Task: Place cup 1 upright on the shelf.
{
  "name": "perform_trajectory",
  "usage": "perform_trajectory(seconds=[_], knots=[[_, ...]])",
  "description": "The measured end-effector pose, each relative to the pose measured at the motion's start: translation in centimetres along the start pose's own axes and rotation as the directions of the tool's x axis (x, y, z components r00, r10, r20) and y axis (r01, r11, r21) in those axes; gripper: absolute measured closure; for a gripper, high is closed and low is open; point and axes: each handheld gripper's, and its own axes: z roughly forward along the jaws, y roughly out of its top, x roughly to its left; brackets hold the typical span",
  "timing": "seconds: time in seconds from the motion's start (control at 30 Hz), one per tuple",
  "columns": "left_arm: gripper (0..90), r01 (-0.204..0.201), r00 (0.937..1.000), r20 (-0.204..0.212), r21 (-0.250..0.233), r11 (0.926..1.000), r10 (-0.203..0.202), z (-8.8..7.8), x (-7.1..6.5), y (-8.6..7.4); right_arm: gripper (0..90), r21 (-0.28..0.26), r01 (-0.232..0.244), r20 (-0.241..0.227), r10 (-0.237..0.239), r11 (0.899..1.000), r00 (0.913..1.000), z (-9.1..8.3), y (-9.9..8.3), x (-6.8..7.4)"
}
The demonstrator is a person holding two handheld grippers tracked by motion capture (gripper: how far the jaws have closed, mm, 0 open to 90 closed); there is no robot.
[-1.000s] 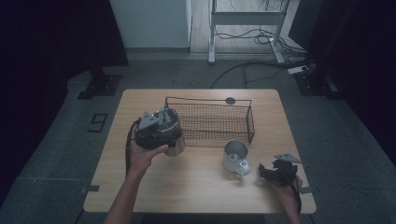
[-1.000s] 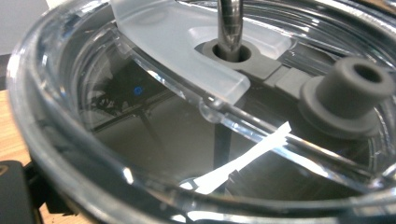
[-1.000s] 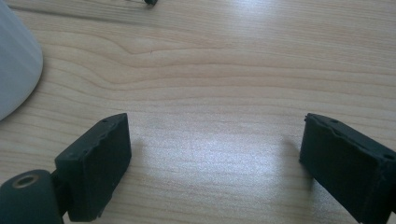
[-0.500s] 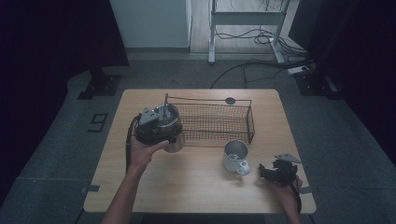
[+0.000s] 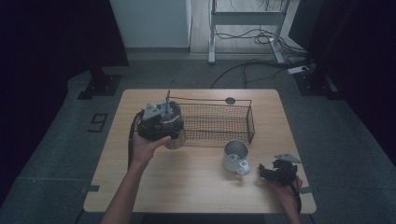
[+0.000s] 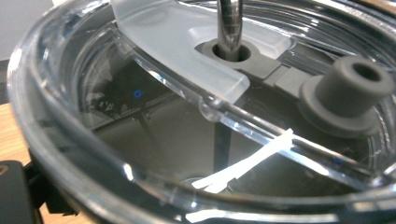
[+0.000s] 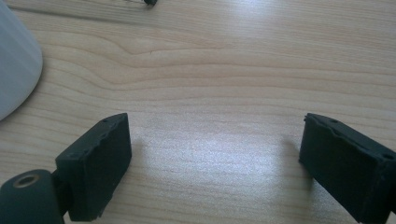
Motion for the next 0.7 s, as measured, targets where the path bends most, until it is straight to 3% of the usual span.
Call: perform_trajectory(seconds=[0.7], knots=[[3.8,0.004,1.0000,-0.007,0.012,0.9999,-0.004,1.7,0.2,1.0,9.0,-0.003,-0.001,0.001,0.001,1.000,1.0000,0.0,0.0,0.0]])
